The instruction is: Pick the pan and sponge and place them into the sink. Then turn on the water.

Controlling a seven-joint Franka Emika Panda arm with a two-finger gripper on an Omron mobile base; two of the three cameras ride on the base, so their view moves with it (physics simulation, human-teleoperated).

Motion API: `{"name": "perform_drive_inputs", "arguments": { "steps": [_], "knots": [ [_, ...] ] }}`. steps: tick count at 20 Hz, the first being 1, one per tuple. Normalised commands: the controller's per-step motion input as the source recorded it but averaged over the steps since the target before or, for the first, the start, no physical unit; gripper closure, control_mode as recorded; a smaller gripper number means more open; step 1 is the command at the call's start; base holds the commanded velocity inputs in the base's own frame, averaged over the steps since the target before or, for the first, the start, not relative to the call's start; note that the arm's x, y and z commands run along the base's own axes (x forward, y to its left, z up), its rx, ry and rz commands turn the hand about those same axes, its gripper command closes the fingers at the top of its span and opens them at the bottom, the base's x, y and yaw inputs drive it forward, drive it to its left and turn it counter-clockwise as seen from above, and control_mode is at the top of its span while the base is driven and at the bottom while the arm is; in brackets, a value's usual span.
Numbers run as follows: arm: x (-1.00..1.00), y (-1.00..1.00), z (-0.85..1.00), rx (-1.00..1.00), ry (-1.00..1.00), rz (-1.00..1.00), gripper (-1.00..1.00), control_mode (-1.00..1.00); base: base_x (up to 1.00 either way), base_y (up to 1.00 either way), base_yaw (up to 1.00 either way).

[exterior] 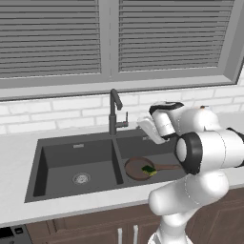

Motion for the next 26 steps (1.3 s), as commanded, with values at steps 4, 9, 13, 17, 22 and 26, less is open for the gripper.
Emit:
{"name": "perform_drive_inputs", "arguments": {
  "steps": [4,9,13,17,22,26],
  "knots": [
    [0.17,0.20,0.00,0.02,-0.13,-0.02,-1.00,-1.00,0.00,0.00,0.00],
    [0.27,0.13,0.00,0.01,-0.02,-0.01,-1.00,-1.00,0.00,0.00,0.00],
    [0.43,0.00,0.00,0.00,0.00,-0.02,-1.00,-1.00,0.00,0.00,0.00],
    [0.42,0.00,0.00,0.00,0.00,-0.02,-1.00,-1.00,0.00,0.00,0.00],
    [0.41,0.02,0.00,0.00,0.00,-0.01,-1.00,-1.00,0.00,0.00,0.00],
    [0.42,0.00,-0.06,0.00,0.00,0.00,-1.00,-1.00,0.00,0.00,0.00]
  ]
}}
